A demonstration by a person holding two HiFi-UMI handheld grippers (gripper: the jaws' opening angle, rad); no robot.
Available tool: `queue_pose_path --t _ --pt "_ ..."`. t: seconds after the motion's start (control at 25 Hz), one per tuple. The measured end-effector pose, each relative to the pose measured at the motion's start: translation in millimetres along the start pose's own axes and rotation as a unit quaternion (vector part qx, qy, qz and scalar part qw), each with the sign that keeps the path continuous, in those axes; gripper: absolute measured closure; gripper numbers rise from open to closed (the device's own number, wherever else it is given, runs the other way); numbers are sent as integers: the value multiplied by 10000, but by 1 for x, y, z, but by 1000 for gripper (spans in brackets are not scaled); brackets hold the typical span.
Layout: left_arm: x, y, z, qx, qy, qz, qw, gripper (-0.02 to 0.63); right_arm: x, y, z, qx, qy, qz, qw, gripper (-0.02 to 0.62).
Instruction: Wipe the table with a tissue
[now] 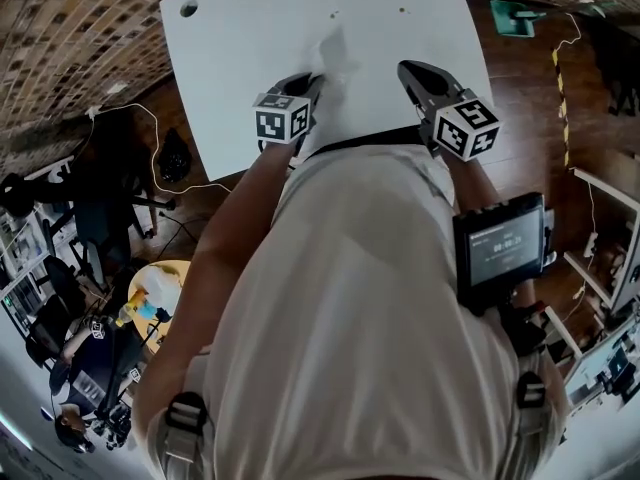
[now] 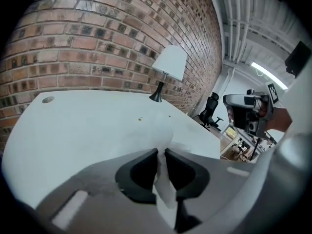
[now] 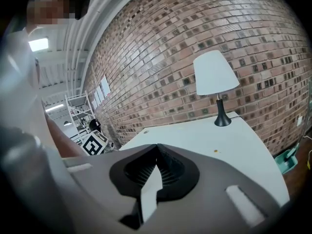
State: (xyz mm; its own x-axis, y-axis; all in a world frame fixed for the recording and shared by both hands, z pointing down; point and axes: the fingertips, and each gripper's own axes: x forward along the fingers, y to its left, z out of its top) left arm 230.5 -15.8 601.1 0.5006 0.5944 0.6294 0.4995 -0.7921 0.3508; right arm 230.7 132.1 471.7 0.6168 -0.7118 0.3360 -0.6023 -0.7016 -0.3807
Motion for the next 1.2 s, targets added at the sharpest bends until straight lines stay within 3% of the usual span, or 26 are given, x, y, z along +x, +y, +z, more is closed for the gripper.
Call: queue_pose_path --t 0.28,0.6,0.72,0.84,1.2 --pt "16 15 20 -161 -43 486 9987 566 -4 -18 -3 -41 162 215 9996 588" --pt "41 50 46 -384 164 1490 9880 565 -9 -57 8 -12 413 662 9970 588" --pt "52 60 55 -443 271 1631 9852 565 -12 -76 8 76 476 694 9964 589" --pt "69 68 63 -255 449 1673 9846 565 -15 -95 11 131 528 670 9963 589" --pt "100 74 70 -496 651 2038 9756 566 -45 -144 8 435 420 420 9973 588"
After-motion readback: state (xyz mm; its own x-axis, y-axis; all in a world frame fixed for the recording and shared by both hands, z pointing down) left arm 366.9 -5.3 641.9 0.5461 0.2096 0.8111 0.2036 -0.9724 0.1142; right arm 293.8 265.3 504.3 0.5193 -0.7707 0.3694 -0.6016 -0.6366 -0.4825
